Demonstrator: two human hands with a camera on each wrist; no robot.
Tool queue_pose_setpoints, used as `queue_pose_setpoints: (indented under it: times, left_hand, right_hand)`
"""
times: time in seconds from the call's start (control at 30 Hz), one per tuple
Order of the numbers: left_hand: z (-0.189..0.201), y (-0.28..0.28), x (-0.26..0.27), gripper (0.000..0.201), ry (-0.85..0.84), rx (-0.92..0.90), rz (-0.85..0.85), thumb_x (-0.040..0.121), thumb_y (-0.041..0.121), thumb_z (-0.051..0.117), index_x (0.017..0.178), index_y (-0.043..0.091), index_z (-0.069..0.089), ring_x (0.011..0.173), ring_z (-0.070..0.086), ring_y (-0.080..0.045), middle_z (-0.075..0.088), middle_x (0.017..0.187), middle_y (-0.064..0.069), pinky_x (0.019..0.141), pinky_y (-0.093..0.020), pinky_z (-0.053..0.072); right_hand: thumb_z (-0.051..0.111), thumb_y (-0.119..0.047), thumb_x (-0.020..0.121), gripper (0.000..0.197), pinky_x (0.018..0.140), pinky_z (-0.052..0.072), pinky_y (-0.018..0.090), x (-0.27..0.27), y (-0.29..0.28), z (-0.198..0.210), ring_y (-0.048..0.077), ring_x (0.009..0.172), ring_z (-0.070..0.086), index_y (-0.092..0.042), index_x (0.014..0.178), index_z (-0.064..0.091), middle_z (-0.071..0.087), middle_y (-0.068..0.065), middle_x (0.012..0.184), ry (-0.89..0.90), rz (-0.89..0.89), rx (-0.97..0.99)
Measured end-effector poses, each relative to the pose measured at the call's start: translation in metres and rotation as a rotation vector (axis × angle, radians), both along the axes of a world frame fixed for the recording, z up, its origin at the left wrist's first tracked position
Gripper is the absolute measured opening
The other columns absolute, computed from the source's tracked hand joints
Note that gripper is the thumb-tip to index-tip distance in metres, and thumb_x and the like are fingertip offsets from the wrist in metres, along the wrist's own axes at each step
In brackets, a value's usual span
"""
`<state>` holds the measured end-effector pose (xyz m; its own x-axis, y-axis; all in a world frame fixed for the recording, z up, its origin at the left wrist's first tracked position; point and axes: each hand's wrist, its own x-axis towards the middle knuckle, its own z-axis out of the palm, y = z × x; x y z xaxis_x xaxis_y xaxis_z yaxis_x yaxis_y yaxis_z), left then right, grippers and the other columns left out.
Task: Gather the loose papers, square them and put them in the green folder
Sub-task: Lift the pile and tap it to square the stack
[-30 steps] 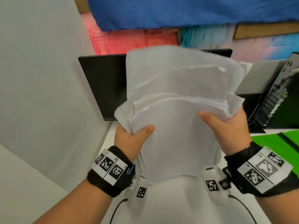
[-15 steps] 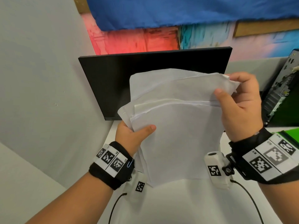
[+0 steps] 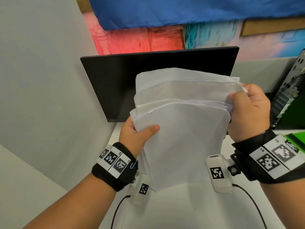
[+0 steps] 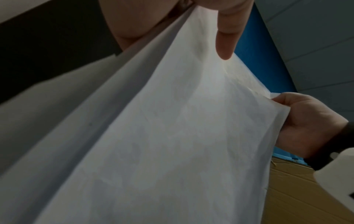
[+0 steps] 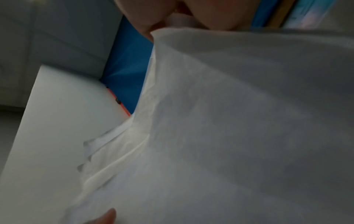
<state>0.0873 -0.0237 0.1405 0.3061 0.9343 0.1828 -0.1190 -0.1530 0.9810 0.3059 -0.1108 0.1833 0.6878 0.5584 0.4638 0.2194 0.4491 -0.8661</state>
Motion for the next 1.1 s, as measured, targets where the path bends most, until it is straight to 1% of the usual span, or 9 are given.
queue_pose_setpoints:
  times: [0.2, 0.37, 0.43, 0.53, 0.67, 0.8, 0.9, 1.0, 1.1]
  left_hand:
    - [0.0, 0.003, 0.0, 0.049, -0.008, -0.005, -0.007, 0.06, 0.014, 0.074, 0.107, 0.019, 0.062, 0.094, 0.069, -0.021, 0.07, 0.101, -0.003, 0.074, -0.033, 0.057]
    - [0.0, 0.004, -0.002, 0.061, -0.03, -0.015, -0.003, 0.052, 0.021, 0.08, 0.11, 0.015, 0.062, 0.096, 0.069, -0.024, 0.07, 0.103, -0.007, 0.076, -0.036, 0.057]
    - [-0.001, 0.005, -0.002, 0.065, -0.049, -0.02, -0.016, 0.048, 0.025, 0.079, 0.11, 0.016, 0.062, 0.097, 0.068, -0.025, 0.07, 0.104, -0.007, 0.076, -0.037, 0.057]
    - [0.0, 0.004, -0.002, 0.063, -0.07, -0.016, -0.047, 0.05, 0.022, 0.079, 0.11, 0.018, 0.061, 0.1, 0.067, -0.026, 0.068, 0.107, -0.009, 0.081, -0.039, 0.057]
    - [-0.003, 0.006, -0.001, 0.038, -0.035, -0.021, -0.005, 0.066, 0.008, 0.077, 0.1, 0.022, 0.064, 0.092, 0.069, -0.02, 0.072, 0.097, -0.002, 0.077, -0.035, 0.057]
    - [-0.004, 0.009, -0.004, 0.023, -0.042, -0.049, 0.049, 0.076, 0.003, 0.07, 0.084, 0.024, 0.068, 0.083, 0.071, -0.018, 0.075, 0.081, 0.005, 0.075, -0.035, 0.057]
    - [-0.002, 0.013, -0.01, 0.031, -0.097, -0.071, 0.032, 0.061, 0.012, 0.079, 0.089, 0.021, 0.069, 0.086, 0.071, -0.024, 0.075, 0.086, -0.001, 0.074, -0.038, 0.056]
    - [0.0, 0.014, -0.01, 0.043, -0.103, -0.075, -0.012, 0.047, 0.023, 0.08, 0.089, 0.024, 0.07, 0.086, 0.072, -0.023, 0.075, 0.088, -0.001, 0.07, -0.037, 0.057]
    - [0.009, 0.006, -0.003, 0.039, -0.053, -0.011, 0.075, 0.053, 0.027, 0.08, 0.09, 0.029, 0.069, 0.094, 0.069, -0.023, 0.073, 0.096, 0.0, 0.078, -0.039, 0.057]
  right_hand:
    - [0.051, -0.001, 0.085, 0.026, 0.047, 0.046, 0.014, 0.002, 0.0, 0.0, -0.007, 0.053, 0.055, -0.025, 0.074, 0.05, 0.058, -0.014, 0.069, -0.112, 0.119, -0.118]
    - [0.054, -0.025, 0.089, 0.04, 0.094, 0.049, 0.036, 0.009, -0.006, -0.003, 0.016, 0.109, 0.056, -0.048, 0.121, 0.045, 0.051, -0.001, 0.119, -0.289, 0.171, 0.018]
    - [0.047, -0.026, 0.093, 0.034, 0.104, 0.041, 0.039, 0.01, -0.004, -0.005, 0.018, 0.119, 0.051, -0.04, 0.123, 0.049, 0.052, -0.001, 0.122, -0.435, 0.08, -0.038]
    - [0.045, -0.02, 0.092, 0.022, 0.099, 0.044, 0.029, 0.007, 0.001, -0.005, 0.007, 0.106, 0.054, -0.025, 0.108, 0.059, 0.058, 0.001, 0.111, -0.462, 0.014, -0.062]
    - [0.049, -0.036, 0.083, 0.026, 0.09, 0.052, 0.043, 0.008, 0.002, -0.007, 0.022, 0.106, 0.059, -0.032, 0.107, 0.06, 0.06, 0.005, 0.117, -0.35, 0.133, -0.195]
    - [0.078, -0.058, 0.051, 0.084, 0.081, 0.053, 0.021, 0.023, -0.002, -0.012, 0.007, 0.11, 0.058, -0.05, 0.124, 0.037, 0.048, -0.011, 0.126, -0.237, 0.491, -0.16]
    - [0.089, -0.049, 0.035, 0.11, 0.081, 0.054, 0.023, 0.034, -0.002, -0.029, 0.005, 0.114, 0.057, -0.042, 0.13, 0.034, 0.051, -0.011, 0.129, -0.154, 0.663, -0.251]
    - [0.091, -0.036, 0.039, 0.09, 0.086, 0.055, 0.035, 0.024, 0.001, -0.052, 0.011, 0.105, 0.064, -0.026, 0.12, 0.055, 0.068, -0.002, 0.114, -0.107, 0.633, -0.411]
    - [0.08, -0.009, 0.064, 0.04, 0.07, 0.054, 0.02, -0.002, 0.006, -0.06, -0.003, 0.079, 0.068, -0.022, 0.099, 0.066, 0.074, -0.014, 0.082, 0.047, 0.345, -0.274]
